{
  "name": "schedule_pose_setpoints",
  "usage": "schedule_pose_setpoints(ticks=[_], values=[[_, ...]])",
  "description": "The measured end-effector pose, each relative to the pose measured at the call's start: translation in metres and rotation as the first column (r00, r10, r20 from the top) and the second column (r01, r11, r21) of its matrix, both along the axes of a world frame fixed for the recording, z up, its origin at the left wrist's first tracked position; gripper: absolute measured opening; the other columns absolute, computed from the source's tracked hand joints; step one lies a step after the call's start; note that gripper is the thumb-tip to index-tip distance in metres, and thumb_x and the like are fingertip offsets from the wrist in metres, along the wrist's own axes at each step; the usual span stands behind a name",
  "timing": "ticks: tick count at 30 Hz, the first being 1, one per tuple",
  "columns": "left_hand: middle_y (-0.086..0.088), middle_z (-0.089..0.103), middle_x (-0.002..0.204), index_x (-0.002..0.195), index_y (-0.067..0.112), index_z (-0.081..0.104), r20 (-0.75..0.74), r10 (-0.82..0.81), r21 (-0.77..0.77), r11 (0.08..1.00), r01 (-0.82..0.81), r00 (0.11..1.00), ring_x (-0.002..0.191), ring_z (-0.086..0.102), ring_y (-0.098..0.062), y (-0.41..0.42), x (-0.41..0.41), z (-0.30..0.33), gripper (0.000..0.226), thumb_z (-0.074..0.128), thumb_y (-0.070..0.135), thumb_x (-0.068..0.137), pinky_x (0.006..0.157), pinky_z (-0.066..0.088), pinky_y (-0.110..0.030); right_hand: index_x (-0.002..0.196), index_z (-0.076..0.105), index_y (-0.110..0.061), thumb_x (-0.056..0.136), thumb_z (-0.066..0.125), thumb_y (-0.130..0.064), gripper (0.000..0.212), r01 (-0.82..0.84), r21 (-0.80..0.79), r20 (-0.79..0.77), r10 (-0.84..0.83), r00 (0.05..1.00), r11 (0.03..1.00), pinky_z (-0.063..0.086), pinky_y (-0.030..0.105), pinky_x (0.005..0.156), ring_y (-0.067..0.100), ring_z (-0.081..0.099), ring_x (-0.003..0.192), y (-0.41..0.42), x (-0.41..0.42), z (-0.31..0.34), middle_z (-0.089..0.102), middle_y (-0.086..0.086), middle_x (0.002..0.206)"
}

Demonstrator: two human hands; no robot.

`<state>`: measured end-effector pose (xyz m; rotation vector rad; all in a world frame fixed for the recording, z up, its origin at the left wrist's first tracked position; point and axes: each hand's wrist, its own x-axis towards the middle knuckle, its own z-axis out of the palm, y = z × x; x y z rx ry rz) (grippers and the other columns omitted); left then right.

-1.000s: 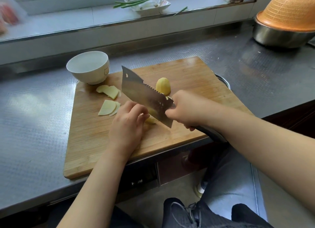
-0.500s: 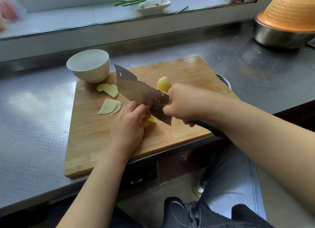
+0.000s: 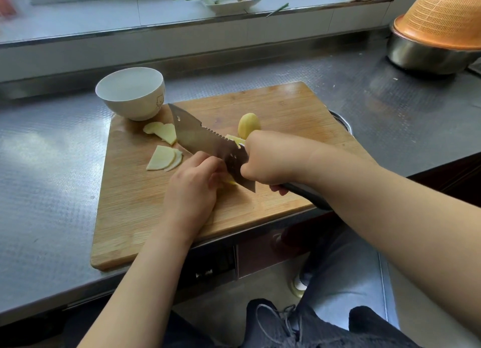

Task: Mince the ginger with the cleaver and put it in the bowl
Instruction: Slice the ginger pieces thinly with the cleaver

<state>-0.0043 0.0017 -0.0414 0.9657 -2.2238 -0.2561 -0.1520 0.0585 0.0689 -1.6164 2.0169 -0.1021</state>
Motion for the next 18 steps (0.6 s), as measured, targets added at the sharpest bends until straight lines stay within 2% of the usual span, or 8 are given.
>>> schedule_pose_setpoints(ticks=[5,9,14,18], values=[[0.001,0.062,0.088,0.083,0.013,0.068,-0.033,-0.018,0.016,1.0,0.018,0.999,0.077,0.056,-0.02,0.0,0.0,-0.001,0.013,0.066,0.001,0.079,0.063,0.045,-0.033,0.073,0.055,-0.009,0.095,0.049,-0.02,0.025,0.058,-0.08,-0.043,-0.061,0.997,0.995,0.05,0.024,0.042,0.02,0.062,0.046,0.012,0.0,-0.018,0.059,0.006,0.055],[0.003,0.059,0.086,0.081,0.013,0.066,-0.05,-0.027,0.013,1.0,0.028,0.998,0.074,0.052,-0.016,0.002,0.001,0.001,0.013,0.067,0.0,0.079,0.062,0.043,-0.032,0.092,0.06,0.0,0.095,0.051,-0.021,0.023,0.13,-0.08,0.143,-0.117,0.983,0.988,0.06,0.041,0.054,0.025,0.062,0.052,0.014,-0.012,-0.022,0.061,0.012,0.064],[0.003,0.059,0.088,0.08,0.013,0.064,-0.036,-0.013,0.018,1.0,0.014,0.999,0.073,0.053,-0.018,0.003,0.002,0.002,0.012,0.068,0.002,0.079,0.06,0.044,-0.032,0.083,0.058,-0.003,0.096,0.053,-0.021,0.023,0.094,-0.12,0.106,-0.081,0.991,0.988,0.059,0.035,0.052,0.021,0.061,0.049,0.018,-0.015,-0.007,0.06,0.011,0.059],[0.0,0.061,0.091,0.079,0.012,0.064,-0.016,-0.021,0.0,1.0,0.021,1.0,0.073,0.054,-0.022,0.003,0.003,0.002,0.012,0.068,0.001,0.078,0.058,0.044,-0.032,0.094,0.052,-0.005,0.095,0.053,-0.018,0.013,0.053,-0.147,0.095,-0.039,0.995,0.988,0.06,0.035,0.051,0.02,0.061,0.049,0.014,-0.012,0.001,0.061,0.011,0.065]])
